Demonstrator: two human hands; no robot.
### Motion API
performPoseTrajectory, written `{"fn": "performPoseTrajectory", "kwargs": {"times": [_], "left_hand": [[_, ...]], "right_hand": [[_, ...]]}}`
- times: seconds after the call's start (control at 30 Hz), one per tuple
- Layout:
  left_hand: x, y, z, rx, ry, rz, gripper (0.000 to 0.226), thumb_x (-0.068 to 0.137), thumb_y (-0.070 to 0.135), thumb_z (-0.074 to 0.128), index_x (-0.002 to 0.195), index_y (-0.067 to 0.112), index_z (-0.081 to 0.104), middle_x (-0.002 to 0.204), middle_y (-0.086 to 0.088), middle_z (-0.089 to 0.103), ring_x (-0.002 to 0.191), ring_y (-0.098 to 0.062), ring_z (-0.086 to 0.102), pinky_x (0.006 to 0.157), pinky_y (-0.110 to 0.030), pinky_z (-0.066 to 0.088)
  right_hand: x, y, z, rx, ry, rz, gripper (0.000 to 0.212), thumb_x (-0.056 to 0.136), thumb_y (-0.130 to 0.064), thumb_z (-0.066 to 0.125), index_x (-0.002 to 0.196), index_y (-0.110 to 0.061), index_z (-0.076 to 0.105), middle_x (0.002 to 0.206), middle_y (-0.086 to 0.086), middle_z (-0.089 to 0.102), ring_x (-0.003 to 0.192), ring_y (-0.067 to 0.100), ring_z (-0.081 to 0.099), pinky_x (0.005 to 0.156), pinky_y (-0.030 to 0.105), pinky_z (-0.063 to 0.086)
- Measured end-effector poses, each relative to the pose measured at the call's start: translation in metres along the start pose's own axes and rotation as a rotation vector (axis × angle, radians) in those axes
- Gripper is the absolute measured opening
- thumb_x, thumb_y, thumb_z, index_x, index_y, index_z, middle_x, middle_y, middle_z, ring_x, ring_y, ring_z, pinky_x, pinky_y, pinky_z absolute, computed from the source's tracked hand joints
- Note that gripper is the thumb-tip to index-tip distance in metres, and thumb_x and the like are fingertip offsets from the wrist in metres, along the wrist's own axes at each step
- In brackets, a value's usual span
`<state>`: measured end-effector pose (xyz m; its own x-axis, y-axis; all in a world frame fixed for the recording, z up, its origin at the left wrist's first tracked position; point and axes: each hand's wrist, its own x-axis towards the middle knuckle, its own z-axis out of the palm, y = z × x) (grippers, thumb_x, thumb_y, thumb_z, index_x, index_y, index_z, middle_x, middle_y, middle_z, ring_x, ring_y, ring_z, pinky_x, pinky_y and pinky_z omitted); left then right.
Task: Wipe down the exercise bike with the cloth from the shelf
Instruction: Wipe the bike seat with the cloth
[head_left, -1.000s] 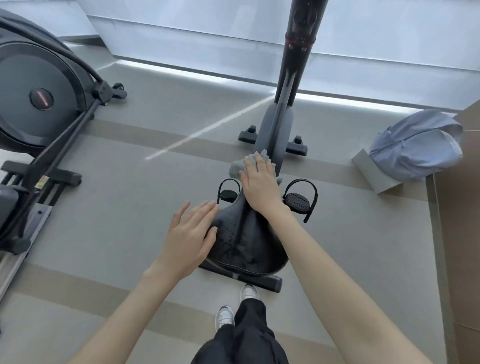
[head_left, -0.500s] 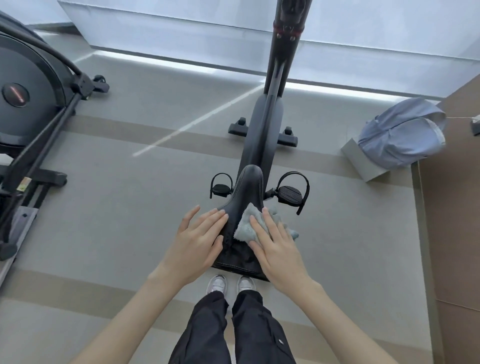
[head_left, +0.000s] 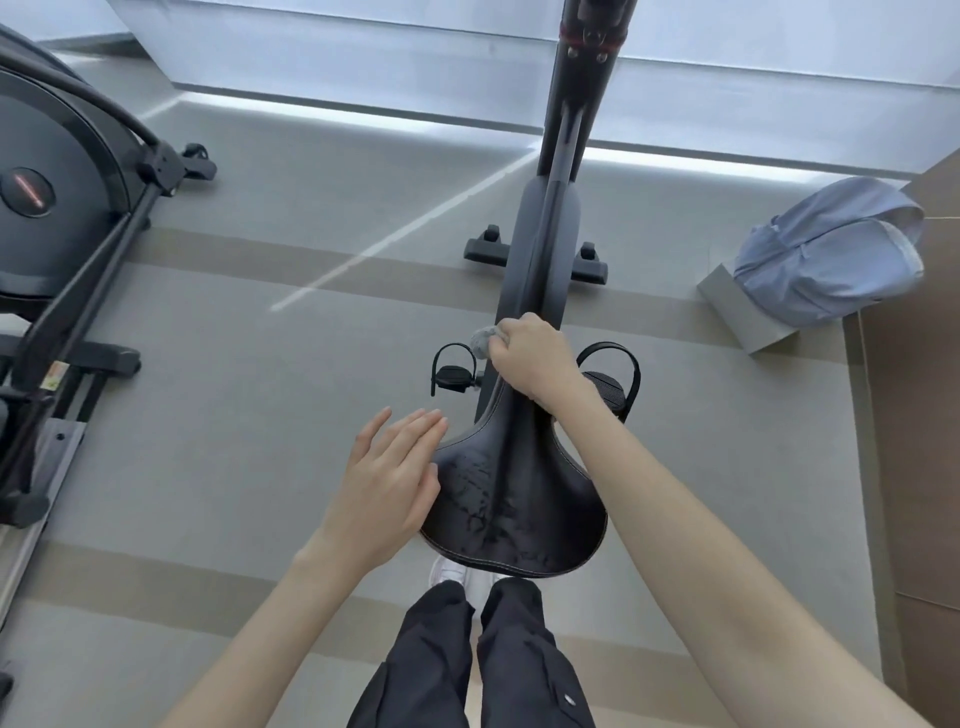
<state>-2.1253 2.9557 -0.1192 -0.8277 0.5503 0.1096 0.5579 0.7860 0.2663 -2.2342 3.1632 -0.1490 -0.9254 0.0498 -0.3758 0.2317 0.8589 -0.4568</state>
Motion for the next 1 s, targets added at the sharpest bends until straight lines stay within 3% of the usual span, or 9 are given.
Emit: {"fn": "performPoseTrajectory", "kwargs": {"times": [0.1,0.2,0.27,0.33,0.4,0.57,0.73,0.8,1.0], "left_hand": [[0.000,-0.004,-0.005,0.002,0.002,0.000,0.041,0.089,0.015,0.040,0.121,0.002,0.061,0.125,-0.008,0.062,0.117,-0.023,0.057,0.107,-0.045,0.031],[0.000,-0.005,-0.006,-0.017,-0.011,0.019,0.041,0.089,0.014,0.040,0.121,0.002,0.062,0.124,-0.008,0.062,0.117,-0.023,0.057,0.107,-0.045,0.031],[0.002,-0.003,-0.005,-0.026,-0.020,0.033,0.041,0.089,0.014,0.040,0.120,0.002,0.062,0.122,-0.008,0.063,0.115,-0.023,0.058,0.107,-0.045,0.031],[0.005,0.001,-0.003,-0.042,-0.026,0.057,0.040,0.089,0.015,0.040,0.120,0.002,0.062,0.122,-0.007,0.063,0.115,-0.023,0.059,0.106,-0.046,0.032],[0.010,0.007,-0.002,-0.061,-0.033,0.097,0.039,0.091,0.017,0.041,0.121,0.003,0.062,0.123,-0.007,0.063,0.117,-0.022,0.057,0.107,-0.046,0.032],[0.015,0.018,-0.001,-0.014,-0.103,0.190,0.037,0.094,0.022,0.041,0.117,0.006,0.065,0.123,-0.004,0.064,0.119,-0.019,0.057,0.109,-0.046,0.030],[0.011,0.020,-0.001,0.016,-0.166,0.153,0.041,0.094,0.025,0.039,0.119,0.005,0.064,0.125,-0.005,0.064,0.122,-0.020,0.055,0.108,-0.046,0.030],[0.010,0.023,0.000,0.009,-0.200,0.139,0.043,0.094,0.026,0.039,0.122,0.003,0.063,0.127,-0.006,0.062,0.125,-0.020,0.053,0.108,-0.046,0.030],[0.010,0.026,-0.002,-0.048,-0.223,0.087,0.044,0.092,0.023,0.037,0.122,0.002,0.061,0.128,-0.007,0.061,0.124,-0.021,0.053,0.109,-0.045,0.026]], "right_hand": [[-0.019,0.003,0.005,0.084,0.117,-0.033,0.023,0.094,-0.024,0.044,0.102,-0.007,0.058,0.113,0.017,0.052,0.106,0.037,0.050,0.090,0.040,0.040],[-0.055,0.005,0.017,0.111,0.218,-0.107,0.034,0.097,-0.024,0.046,0.127,-0.008,0.051,0.141,0.020,0.034,0.130,0.040,0.030,0.107,0.047,0.029],[-0.088,0.012,0.026,0.134,0.194,-0.153,0.046,0.099,-0.025,0.044,0.143,-0.013,0.035,0.153,0.021,0.012,0.142,0.037,0.012,0.114,0.045,0.020],[-0.122,0.025,0.031,0.117,0.096,-0.150,0.053,0.101,-0.033,0.037,0.149,-0.023,0.019,0.158,0.013,-0.001,0.145,0.029,0.006,0.112,0.041,0.024],[-0.150,0.041,0.034,0.036,0.035,-0.131,0.055,0.100,-0.041,0.031,0.150,-0.028,0.012,0.159,0.009,0.000,0.145,0.026,0.010,0.113,0.039,0.027],[-0.175,0.053,0.034,-0.045,0.013,-0.195,0.055,0.100,-0.041,0.027,0.149,-0.025,0.010,0.158,0.008,0.004,0.146,0.021,0.005,0.118,0.037,0.011],[-0.126,0.033,0.031,0.104,0.066,-0.129,0.057,0.101,-0.038,0.030,0.150,-0.024,0.005,0.159,0.008,-0.001,0.146,0.023,0.003,0.109,0.045,0.031],[-0.094,0.022,0.028,0.198,0.098,-0.094,0.057,0.101,-0.032,0.033,0.151,-0.018,0.009,0.157,0.015,-0.001,0.145,0.030,0.002,0.111,0.047,0.026],[-0.043,0.018,0.012,0.415,0.105,-0.033,0.049,0.101,-0.030,0.036,0.146,-0.012,0.027,0.149,0.019,0.018,0.132,0.039,0.029,0.111,0.044,0.025]]}}
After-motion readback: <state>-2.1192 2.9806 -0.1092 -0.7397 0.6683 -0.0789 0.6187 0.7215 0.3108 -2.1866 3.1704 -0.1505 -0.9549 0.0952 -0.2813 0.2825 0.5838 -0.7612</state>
